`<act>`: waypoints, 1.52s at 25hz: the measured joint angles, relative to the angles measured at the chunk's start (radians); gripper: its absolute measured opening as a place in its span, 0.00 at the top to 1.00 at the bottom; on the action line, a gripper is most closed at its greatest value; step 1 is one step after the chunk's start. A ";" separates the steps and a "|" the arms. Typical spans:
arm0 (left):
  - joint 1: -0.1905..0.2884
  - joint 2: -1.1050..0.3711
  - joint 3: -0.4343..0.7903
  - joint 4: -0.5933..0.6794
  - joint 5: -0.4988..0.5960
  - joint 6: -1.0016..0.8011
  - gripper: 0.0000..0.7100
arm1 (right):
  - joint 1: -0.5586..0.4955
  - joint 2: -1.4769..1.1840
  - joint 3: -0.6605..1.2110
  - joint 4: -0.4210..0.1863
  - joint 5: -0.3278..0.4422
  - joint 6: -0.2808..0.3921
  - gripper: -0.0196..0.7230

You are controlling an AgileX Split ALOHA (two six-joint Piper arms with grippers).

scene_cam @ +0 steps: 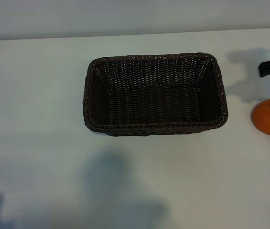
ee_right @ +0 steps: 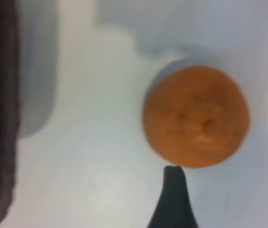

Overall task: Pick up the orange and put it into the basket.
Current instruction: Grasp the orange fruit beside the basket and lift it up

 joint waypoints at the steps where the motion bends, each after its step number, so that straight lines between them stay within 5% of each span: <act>1: -0.009 0.000 0.000 0.000 0.000 0.000 0.16 | -0.016 0.007 0.000 -0.001 -0.004 0.000 0.24; 16: -0.018 0.000 0.000 0.000 0.000 0.000 0.16 | -0.043 0.196 0.000 0.008 -0.113 -0.004 0.19; 28: -0.018 0.000 0.000 0.000 0.000 0.000 0.16 | -0.043 0.389 -0.002 0.008 -0.130 -0.004 0.20; 31: -0.018 0.000 0.000 0.000 0.000 0.000 0.16 | -0.043 0.399 -0.008 0.008 -0.122 -0.004 0.34; 35: -0.018 0.000 0.000 0.000 0.000 0.000 0.16 | -0.043 0.399 -0.012 0.009 -0.106 -0.001 0.76; 38: -0.018 0.000 0.000 0.000 0.000 0.000 0.16 | -0.043 0.399 -0.013 0.009 -0.100 -0.003 0.82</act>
